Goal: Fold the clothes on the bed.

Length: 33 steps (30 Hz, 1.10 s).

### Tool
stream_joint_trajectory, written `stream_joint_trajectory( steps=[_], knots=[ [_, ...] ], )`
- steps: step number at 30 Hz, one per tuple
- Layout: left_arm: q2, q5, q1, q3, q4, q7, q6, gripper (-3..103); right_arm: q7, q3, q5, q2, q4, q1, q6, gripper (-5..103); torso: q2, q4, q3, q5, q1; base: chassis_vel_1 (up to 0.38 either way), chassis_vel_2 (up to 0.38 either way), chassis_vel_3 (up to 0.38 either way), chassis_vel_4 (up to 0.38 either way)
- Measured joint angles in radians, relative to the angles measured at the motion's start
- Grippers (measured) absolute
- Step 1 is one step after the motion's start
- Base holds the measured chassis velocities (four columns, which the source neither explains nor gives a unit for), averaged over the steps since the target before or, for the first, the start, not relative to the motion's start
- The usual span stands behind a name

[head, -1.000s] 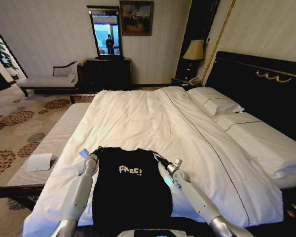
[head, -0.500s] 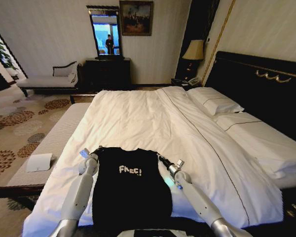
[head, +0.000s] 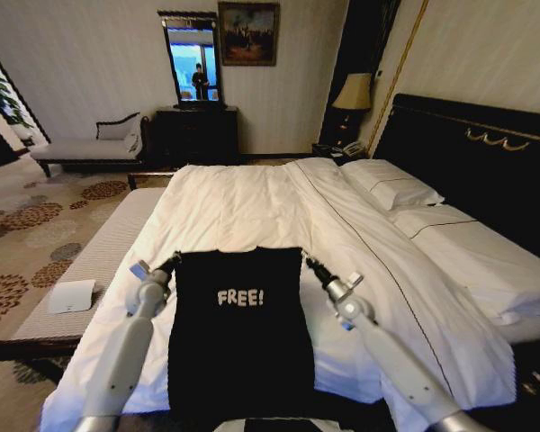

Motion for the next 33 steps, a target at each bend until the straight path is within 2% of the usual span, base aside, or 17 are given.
stream_joint_trajectory(
  steps=[5,9,10,13,19,22,24,25,28,29,33],
  knots=[
    [0.025,-0.011,-0.098,0.032,0.069,-0.001,0.005,1,0.024,-0.082,0.005,0.016,-0.109,0.145,0.008,0,0.0,0.0005,0.0,0.0005,0.001,0.0,0.0,0.0,0.0],
    [0.031,-0.021,-0.229,0.084,0.207,0.004,0.008,1,0.034,-0.172,0.006,0.062,-0.266,0.29,0.019,0,0.0,0.0004,0.001,0.0002,0.001,0.0,0.0,0.0,0.0],
    [0.031,-0.021,-0.229,0.084,0.207,0.004,0.008,1,0.034,-0.172,0.006,0.062,-0.266,0.29,0.019,0,0.0,0.0004,0.001,0.0002,0.001,0.0,0.0,0.0,0.0],
    [0.019,-0.018,-0.317,0.123,0.309,0.014,0.008,1,0.033,-0.208,0.0,0.096,-0.354,0.359,0.022,0,0.0,0.0003,0.0,0.0003,0.001,0.0,0.0,0.0,0.0],
    [0.003,-0.005,-0.321,0.142,0.323,0.018,0.007,1,0.033,-0.207,-0.015,0.112,-0.37,0.355,0.032,0,0.0,0.0002,0.0,0.0004,0.001,0.0,0.0,0.0,0.0],
    [0.01,-0.006,-0.24,0.133,0.241,0.015,0.007,1,0.05,-0.185,-0.017,0.071,-0.292,0.287,0.036,0,0.0,0.0001,0.0,0.0003,0.001,0.0,0.0,0.0,0.0],
    [0.028,-0.015,-0.149,0.116,0.141,0.011,0.006,1,0.098,-0.165,-0.022,0.027,-0.207,0.216,0.039,0,0.0,-0.0003,0.0,0.0007,0.0,0.0,0.0,0.0,0.0],
    [0.028,-0.015,-0.149,0.116,0.141,0.011,0.006,1,0.098,-0.165,-0.022,0.027,-0.207,0.216,0.039,0,0.0,-0.0003,0.0,0.0007,0.0,0.0,0.0,0.0,0.0],
    [0.059,-0.028,0.001,0.085,0.009,0.006,0.006,1,0.168,-0.131,-0.033,-0.035,-0.087,0.114,0.039,0,0.0,0.0,0.0,0.0001,0.0,0.0,0.0,0.0,0.0],
    [0.059,-0.028,0.001,0.085,0.009,0.006,0.006,1,0.168,-0.131,-0.033,-0.035,-0.087,0.114,0.039,0,0.0,0.0,0.0,0.0001,0.0,0.0,0.0,0.0,0.0],
    [0.078,-0.026,0.25,0.006,-0.199,-0.013,0.011,1,0.282,-0.075,-0.068,-0.124,0.095,-0.12,0.038,0,0.0,-0.0001,0.0,0.0009,0.0,0.0,0.0,0.0,0.0]
  ],
)
